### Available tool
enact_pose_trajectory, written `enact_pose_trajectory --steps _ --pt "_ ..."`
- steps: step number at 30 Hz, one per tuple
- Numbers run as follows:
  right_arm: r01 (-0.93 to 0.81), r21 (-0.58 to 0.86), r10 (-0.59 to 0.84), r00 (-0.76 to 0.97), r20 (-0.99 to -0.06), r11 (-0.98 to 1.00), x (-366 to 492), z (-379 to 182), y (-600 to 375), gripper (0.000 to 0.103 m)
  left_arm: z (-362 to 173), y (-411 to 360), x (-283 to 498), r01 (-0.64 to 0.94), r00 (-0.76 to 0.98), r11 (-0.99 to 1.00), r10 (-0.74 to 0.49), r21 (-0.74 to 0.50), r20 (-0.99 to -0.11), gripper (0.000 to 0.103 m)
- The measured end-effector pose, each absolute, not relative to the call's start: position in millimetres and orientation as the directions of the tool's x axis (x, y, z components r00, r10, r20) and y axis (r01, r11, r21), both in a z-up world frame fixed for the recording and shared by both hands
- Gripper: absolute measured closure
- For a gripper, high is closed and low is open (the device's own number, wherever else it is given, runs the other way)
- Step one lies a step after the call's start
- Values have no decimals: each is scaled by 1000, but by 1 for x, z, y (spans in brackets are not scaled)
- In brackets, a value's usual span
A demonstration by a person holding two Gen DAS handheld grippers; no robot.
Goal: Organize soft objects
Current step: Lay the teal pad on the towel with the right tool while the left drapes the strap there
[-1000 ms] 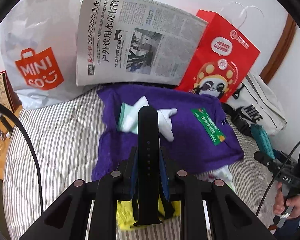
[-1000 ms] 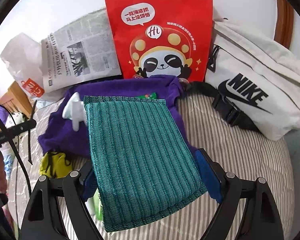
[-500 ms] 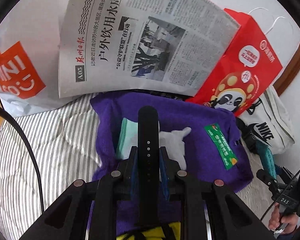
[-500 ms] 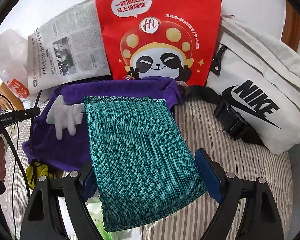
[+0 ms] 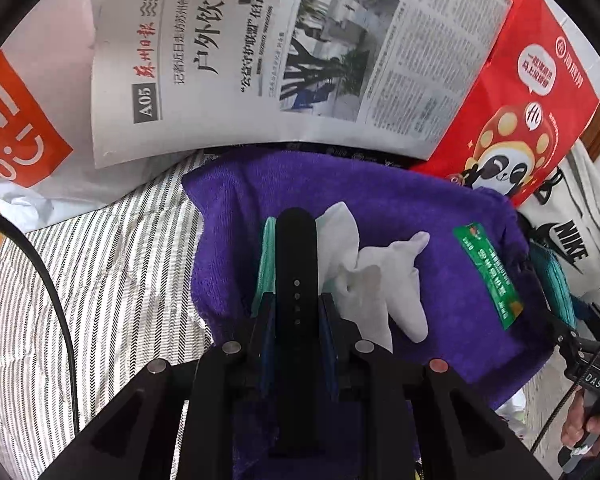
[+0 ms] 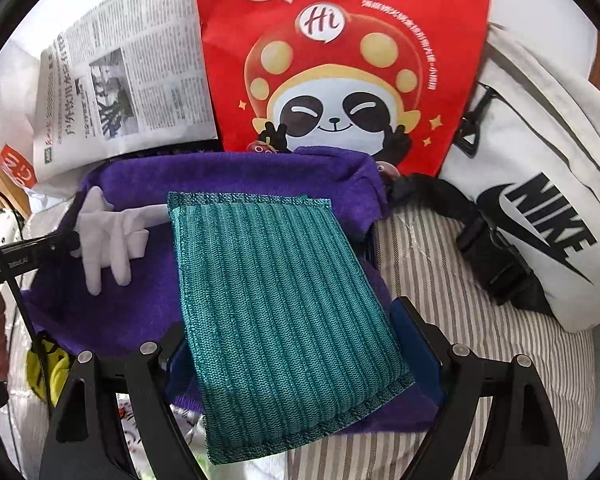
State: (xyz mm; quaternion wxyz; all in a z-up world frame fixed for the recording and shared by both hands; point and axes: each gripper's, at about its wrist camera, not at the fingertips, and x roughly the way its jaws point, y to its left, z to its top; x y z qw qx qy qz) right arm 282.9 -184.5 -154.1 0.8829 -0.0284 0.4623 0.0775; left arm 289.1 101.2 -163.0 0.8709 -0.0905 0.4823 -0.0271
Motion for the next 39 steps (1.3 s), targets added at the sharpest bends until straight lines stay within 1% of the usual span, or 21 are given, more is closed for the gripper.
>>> enact_pose_trajectory --steps 3,7,10,14,20,25,26,27,28,31,35,36,37,39 --pt "-170 -13 85 556 -827 985 290 -161 -178 17 -167 98 290 -41 529 989 -102 -145 -842 82" --pt "-189 -17 88 534 -841 982 297 -170 -171 17 -172 92 293 -34 524 991 -96 -133 -846 80" --pt "-222 -38 84 514 -853 974 302 -178 -160 17 -174 89 294 -24 519 989 -114 -148 -847 75" --pt "-225 -78 45 494 -868 971 310 -188 -152 17 -175 87 292 -6 517 990 -117 -141 -848 73" --pt "-249 -106 22 462 -887 963 319 -200 -137 17 -172 98 286 6 500 980 -174 -198 -848 71" --pt "-242 -73 45 450 -892 968 323 -202 -138 16 -166 102 277 18 494 978 -191 -209 -848 64" --pt "-245 -68 50 447 -893 967 323 -202 -138 15 -163 102 275 18 497 978 -188 -206 -847 60" --pt "-249 -59 59 441 -896 967 323 -203 -139 15 -160 102 272 17 501 980 -182 -200 -846 54" --pt "-255 -48 70 434 -898 966 323 -203 -140 14 -158 102 269 17 506 981 -176 -194 -845 52" --pt "-273 -34 88 421 -903 961 323 -204 -139 11 -152 103 261 15 512 983 -165 -183 -843 52" --pt "-302 -32 97 404 -910 953 324 -206 -138 10 -147 105 249 18 512 984 -160 -176 -844 52" --pt "-309 -28 103 399 -911 951 324 -206 -137 9 -146 105 247 17 514 985 -156 -171 -844 52" --pt "-314 -17 114 393 -912 949 323 -207 -135 5 -145 107 242 19 515 986 -153 -167 -844 52" --pt "-315 22 146 376 -915 949 321 -207 -134 4 -143 109 233 18 517 986 -149 -164 -843 52"
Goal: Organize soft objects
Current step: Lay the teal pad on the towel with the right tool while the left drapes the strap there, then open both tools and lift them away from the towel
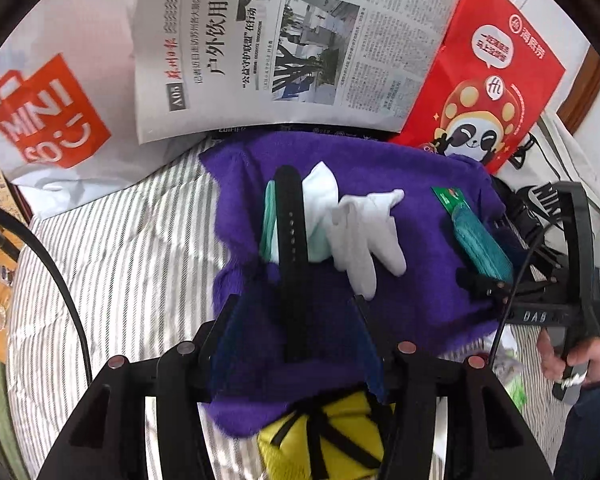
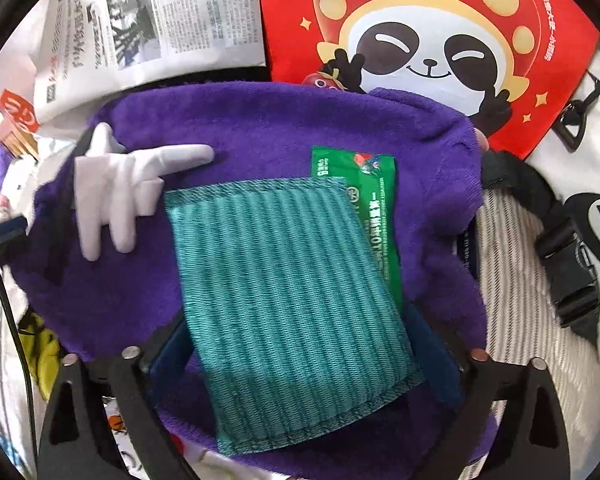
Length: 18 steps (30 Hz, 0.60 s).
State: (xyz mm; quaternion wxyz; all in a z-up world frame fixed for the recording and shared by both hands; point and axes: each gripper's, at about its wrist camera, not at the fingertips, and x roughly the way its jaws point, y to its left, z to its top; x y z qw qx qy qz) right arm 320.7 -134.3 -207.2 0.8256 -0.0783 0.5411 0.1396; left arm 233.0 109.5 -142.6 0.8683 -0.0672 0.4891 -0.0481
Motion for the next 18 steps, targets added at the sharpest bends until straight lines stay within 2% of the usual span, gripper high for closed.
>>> enact_pose_trajectory --steps 2,9,13,18 --pt "-314 60 179 366 -913 948 320 -206 -134 0 -142 112 225 13 518 985 -152 -170 -842 51" --pt "-272 74 177 379 -908 960 315 -195 -132 0 -149 112 198 1 505 983 -157 -182 -849 44" --pt "-226 103 187 391 -901 969 318 -182 -151 0 -155 107 183 -3 489 981 -170 -196 -856 44" --pt "-208 124 204 426 -882 970 306 -162 -168 0 -163 96 166 -3 476 975 -193 -221 -858 36"
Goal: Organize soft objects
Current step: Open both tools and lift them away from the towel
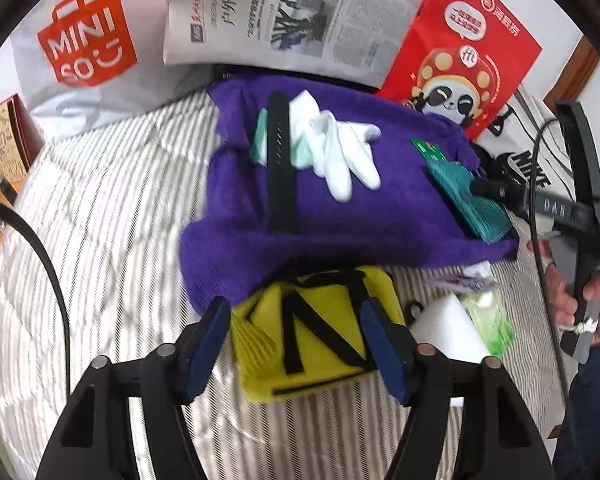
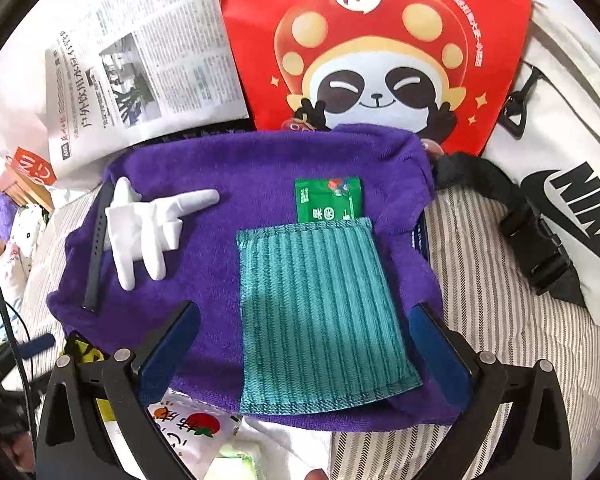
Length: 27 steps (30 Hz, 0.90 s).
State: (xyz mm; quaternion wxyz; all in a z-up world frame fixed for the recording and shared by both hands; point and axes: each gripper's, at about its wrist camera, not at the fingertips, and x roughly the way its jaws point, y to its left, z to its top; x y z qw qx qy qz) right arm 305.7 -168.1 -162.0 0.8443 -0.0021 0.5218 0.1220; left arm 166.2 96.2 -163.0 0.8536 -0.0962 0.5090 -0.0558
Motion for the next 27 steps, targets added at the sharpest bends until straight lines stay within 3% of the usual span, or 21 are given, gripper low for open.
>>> enact_pose_trajectory --steps 6,14,19,23,26,27 --pt "-215 65 155 432 -888 974 300 -162 -167 0 -167 81 158 -27 463 975 -185 -222 -867 32" --pt "-173 106 178 484 -857 979 270 -139 -186 0 -174 70 162 -70 451 987 -97 -143 -887 27" --pt "-179 80 162 516 -841 981 232 -124 -200 0 -177 86 160 -138 446 959 -161 -245 -880 27" --pt "-182 91 175 521 -835 979 205 -122 -212 0 -173 95 153 -165 462 964 -112 -209 -880 27" --pt "-171 102 178 524 -833 980 186 -121 -222 0 -181 104 150 -185 461 960 -102 -208 -882 31" --pt "-165 111 182 523 -832 980 178 -122 -226 0 -182 105 150 -179 466 961 -107 -212 -879 46"
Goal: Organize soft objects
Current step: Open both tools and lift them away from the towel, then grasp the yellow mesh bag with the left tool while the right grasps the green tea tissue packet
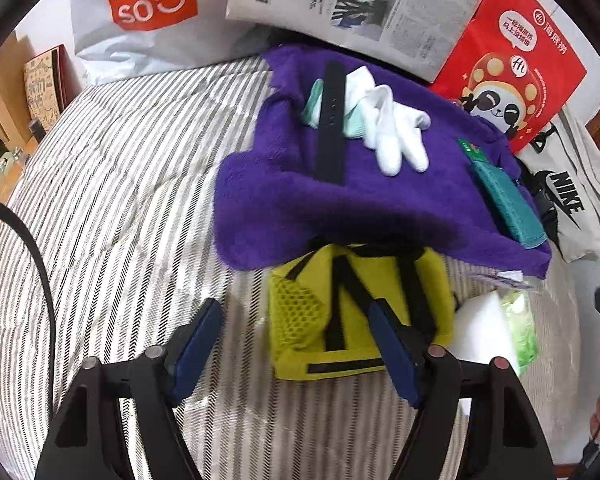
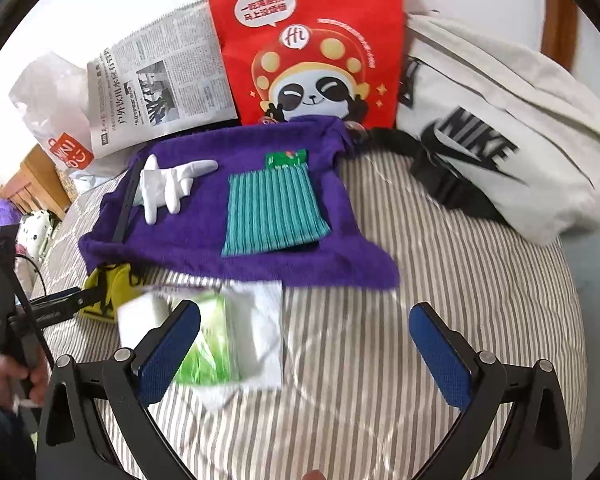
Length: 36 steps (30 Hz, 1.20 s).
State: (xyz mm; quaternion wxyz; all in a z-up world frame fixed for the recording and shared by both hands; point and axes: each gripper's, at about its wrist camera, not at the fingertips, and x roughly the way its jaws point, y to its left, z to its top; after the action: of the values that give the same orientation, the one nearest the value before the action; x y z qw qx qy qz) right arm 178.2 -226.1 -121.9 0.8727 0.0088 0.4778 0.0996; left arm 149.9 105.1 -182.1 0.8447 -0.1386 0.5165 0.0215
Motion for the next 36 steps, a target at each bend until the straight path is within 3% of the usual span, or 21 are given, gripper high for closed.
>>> enact_pose_trajectory --steps 4,10,23,26,34,36 --pt "-137 146 197 525 -828 980 158 -124 -238 0 -183 102 147 -121 492 970 -124 -209 -862 72" --pt "-123 142 186 520 -834 982 142 -128 -245 0 -174 105 128 -96 529 972 -131 -213 -839 82" --pt "-169 167 228 462 -857 971 133 -153 -217 1 -178 129 114 -112 516 967 -142 -231 -844 82" --pt "-208 173 252 459 -852 963 139 -161 -198 7 -183 131 112 -117 513 960 -159 -253 -844 81" --pt "-269 138 247 430 -869 953 164 -181 -161 9 -186 134 111 -115 511 953 -187 -282 -839 81" --pt "-280 116 231 422 -877 953 168 -186 -155 13 -188 134 112 -121 511 951 -186 -284 -840 81"
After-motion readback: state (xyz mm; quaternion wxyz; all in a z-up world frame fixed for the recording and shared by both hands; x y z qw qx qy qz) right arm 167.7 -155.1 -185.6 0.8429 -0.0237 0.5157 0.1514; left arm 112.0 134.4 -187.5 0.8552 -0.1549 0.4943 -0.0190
